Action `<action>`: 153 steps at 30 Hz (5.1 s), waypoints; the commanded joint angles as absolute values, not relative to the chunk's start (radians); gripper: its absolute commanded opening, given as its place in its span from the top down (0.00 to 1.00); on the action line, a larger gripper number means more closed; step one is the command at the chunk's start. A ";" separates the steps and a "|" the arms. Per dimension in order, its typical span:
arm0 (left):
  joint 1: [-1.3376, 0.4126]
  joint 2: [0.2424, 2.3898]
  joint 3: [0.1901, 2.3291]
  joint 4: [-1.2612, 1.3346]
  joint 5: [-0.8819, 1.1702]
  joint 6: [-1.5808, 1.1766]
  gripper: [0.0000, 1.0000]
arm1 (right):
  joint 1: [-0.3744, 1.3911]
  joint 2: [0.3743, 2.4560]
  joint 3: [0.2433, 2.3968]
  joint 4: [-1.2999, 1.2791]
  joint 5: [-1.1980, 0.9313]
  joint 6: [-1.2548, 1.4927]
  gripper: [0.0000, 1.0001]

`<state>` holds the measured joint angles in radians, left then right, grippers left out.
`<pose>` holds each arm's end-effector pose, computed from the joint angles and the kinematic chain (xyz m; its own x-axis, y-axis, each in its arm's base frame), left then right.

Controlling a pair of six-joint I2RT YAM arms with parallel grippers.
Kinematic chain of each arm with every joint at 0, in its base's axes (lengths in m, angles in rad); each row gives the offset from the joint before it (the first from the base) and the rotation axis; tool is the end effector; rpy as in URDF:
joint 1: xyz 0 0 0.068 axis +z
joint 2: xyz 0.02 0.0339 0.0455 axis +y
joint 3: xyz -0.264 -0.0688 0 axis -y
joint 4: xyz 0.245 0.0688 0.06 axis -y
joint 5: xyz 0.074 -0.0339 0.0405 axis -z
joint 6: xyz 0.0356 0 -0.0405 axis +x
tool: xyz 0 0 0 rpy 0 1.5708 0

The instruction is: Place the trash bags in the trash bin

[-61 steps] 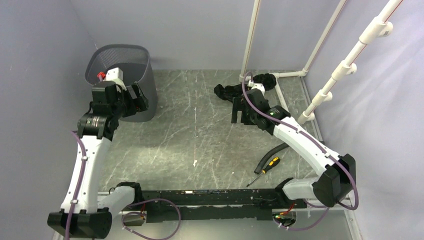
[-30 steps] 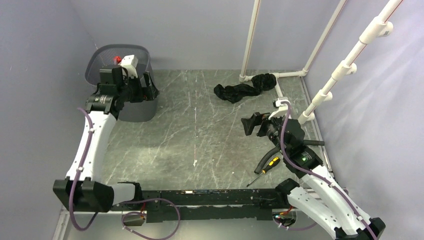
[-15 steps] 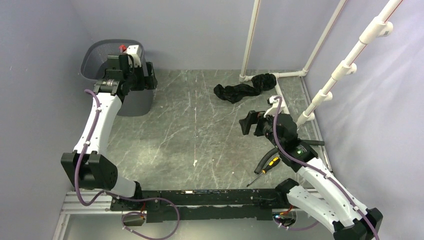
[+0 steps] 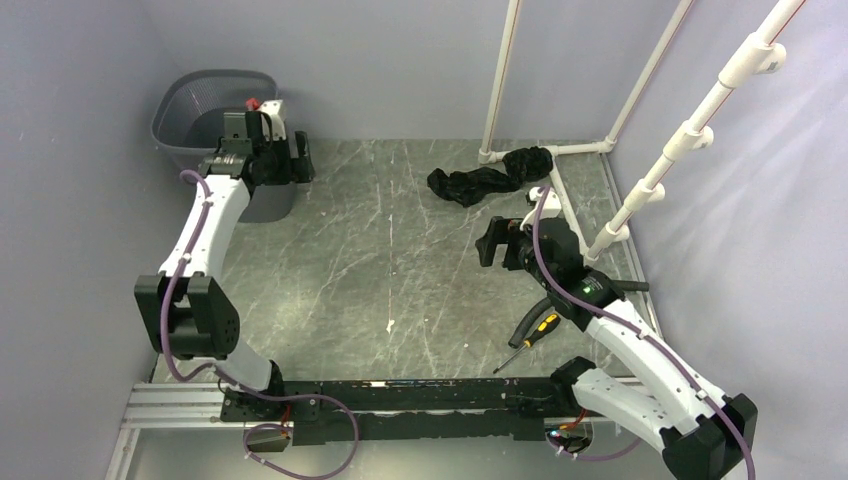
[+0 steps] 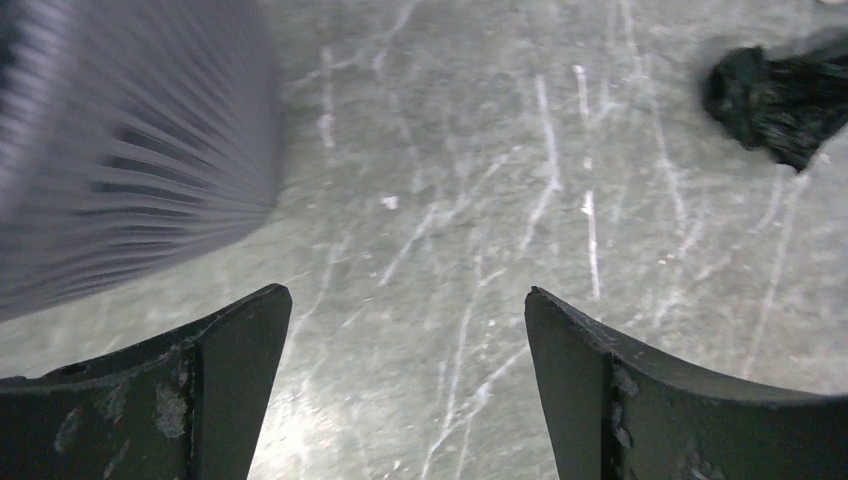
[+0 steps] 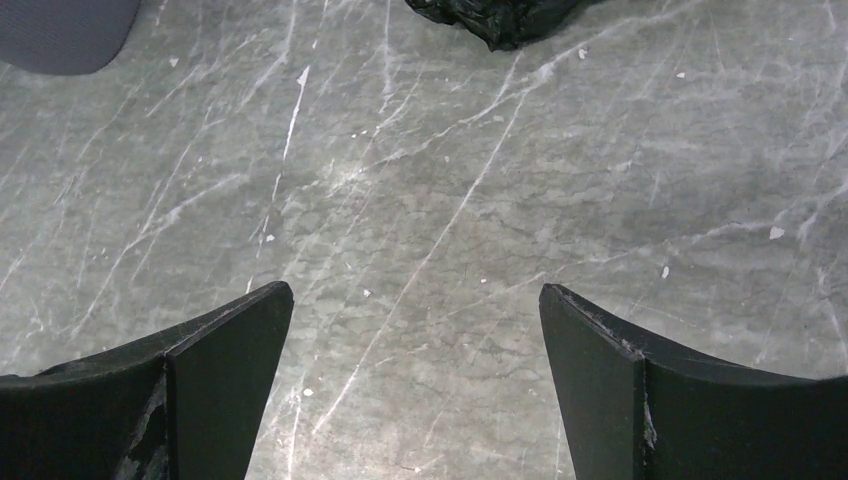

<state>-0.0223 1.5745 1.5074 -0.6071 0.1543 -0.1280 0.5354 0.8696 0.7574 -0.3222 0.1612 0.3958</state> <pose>0.3545 -0.0134 0.3528 -0.6371 -0.1120 -0.7626 0.0612 0.9789 -0.1949 0.1740 0.0965 0.3015 -0.4799 0.1578 -0.8630 -0.2095 0.9346 0.2874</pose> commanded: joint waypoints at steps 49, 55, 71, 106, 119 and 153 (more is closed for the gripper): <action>-0.489 2.378 1.910 -0.019 0.228 -0.834 0.30 | 0.476 0.913 0.808 -0.375 0.288 0.666 0.00; -0.455 2.459 1.934 0.103 0.334 -0.873 0.64 | 0.469 0.922 0.804 -0.372 0.279 0.663 0.00; -0.427 2.068 1.361 0.219 0.312 -0.791 0.97 | 0.416 0.980 0.768 -0.333 0.195 0.664 0.00; -1.071 0.933 0.514 -0.167 -0.508 -0.815 0.21 | 0.558 1.206 0.771 -0.258 -0.101 0.510 0.12; -1.070 0.903 0.534 -0.223 -0.541 -0.652 0.07 | 0.538 1.327 0.985 -0.407 0.434 0.578 0.02; -1.012 1.334 0.469 0.099 0.176 -0.586 0.97 | 0.314 1.881 1.640 -0.454 -0.011 0.484 1.00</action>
